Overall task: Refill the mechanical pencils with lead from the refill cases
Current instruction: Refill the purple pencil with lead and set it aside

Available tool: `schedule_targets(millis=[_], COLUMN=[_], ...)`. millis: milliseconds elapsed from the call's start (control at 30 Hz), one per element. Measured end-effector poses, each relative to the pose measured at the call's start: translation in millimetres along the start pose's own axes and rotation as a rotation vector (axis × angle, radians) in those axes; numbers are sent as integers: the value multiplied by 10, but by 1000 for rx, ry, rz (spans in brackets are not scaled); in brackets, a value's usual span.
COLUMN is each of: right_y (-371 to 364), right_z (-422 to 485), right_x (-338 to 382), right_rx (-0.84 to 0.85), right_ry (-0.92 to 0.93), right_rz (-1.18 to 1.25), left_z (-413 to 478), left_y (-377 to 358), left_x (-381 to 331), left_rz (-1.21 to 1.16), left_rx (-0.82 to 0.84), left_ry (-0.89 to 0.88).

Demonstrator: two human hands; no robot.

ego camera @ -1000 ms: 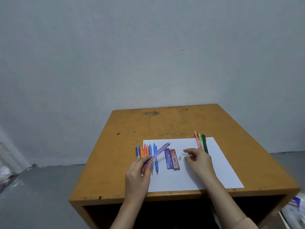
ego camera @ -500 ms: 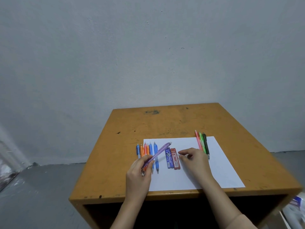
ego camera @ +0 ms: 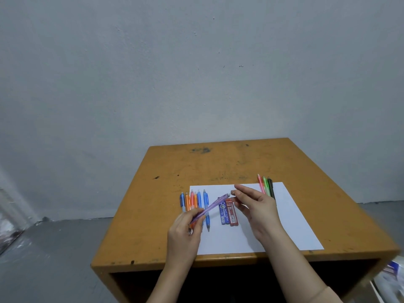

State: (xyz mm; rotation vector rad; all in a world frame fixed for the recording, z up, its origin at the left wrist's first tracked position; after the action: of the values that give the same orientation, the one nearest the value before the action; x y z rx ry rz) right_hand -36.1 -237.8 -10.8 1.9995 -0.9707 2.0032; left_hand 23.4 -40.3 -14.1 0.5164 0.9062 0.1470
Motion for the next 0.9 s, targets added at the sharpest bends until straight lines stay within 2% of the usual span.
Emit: schedule_targets(millis=[100, 500, 900], right_y=[-39, -9, -58], right_z=[-16, -25, -80], right_x=[-18, 30, 57], right_rx=[18, -1, 37], right_ry=[-20, 29, 34], right_rz=[66, -30, 25], left_z=[6, 0, 0], left_y=[2, 14, 9], left_x=[-30, -80, -116], left_rz=[-5, -58, -38], left_rx=[5, 9, 0], left_ry=[-18, -57, -110])
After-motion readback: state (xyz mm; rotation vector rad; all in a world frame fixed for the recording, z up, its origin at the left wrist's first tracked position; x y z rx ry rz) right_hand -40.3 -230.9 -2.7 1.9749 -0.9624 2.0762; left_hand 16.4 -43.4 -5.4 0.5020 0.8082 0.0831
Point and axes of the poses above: each hand's wrist, its own z-axis towards the middle knuckle, its own y-axis out of the back of the hand, x = y × z, the point moved 9 cm from there along z, towards the middle knuckle, and after that the axes turned 7 degrees about x, right-handed, at the moved point
